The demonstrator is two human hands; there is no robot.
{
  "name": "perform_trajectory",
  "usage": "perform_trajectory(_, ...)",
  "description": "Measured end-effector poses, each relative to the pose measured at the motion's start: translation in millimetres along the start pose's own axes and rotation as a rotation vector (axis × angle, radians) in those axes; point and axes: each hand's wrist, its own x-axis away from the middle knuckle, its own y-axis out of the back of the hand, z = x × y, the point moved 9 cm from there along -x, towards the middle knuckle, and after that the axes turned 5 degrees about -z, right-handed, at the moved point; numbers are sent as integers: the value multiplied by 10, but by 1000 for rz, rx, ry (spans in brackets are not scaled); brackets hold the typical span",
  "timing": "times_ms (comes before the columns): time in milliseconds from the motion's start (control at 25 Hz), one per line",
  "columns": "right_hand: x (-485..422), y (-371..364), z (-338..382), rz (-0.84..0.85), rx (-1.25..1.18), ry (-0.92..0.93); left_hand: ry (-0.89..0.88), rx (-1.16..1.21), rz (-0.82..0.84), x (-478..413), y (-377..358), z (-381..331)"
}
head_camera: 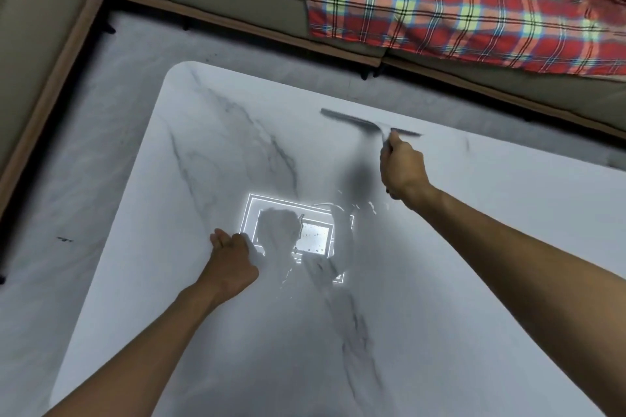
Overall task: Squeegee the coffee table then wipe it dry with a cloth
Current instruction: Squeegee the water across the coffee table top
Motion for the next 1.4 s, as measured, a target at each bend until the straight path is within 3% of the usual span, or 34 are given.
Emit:
perform_trajectory(280, 1093, -533, -308, 137, 159, 169, -41, 38, -71, 138, 61, 143)
perform_trajectory(560, 2083, -426, -911, 228, 295, 195, -52, -67, 29, 732, -374, 512)
perform_trajectory(760, 2384, -159, -940, 211, 228, 176, -78, 5, -149, 1013, -157, 566)
perform_trajectory(880, 2409, -203, -426, 220, 202, 398, -47, 173, -385, 1165, 203, 656)
perform_trajectory(1000, 2531, -673, 205, 376, 276, 715, 45, 350, -545, 1273, 438, 880)
perform_trajectory(1080, 2714, -1097, 513, 485, 369, 894, 89, 345, -594, 1305, 491, 1036)
perform_trajectory(1200, 2852, -1541, 660, 537, 479, 1025, 135, 284, -549, 1260, 399, 1197)
perform_trajectory(1400, 2472, -1235, 158, 404, 457, 898, 129, 259, -308, 1177, -108, 1037)
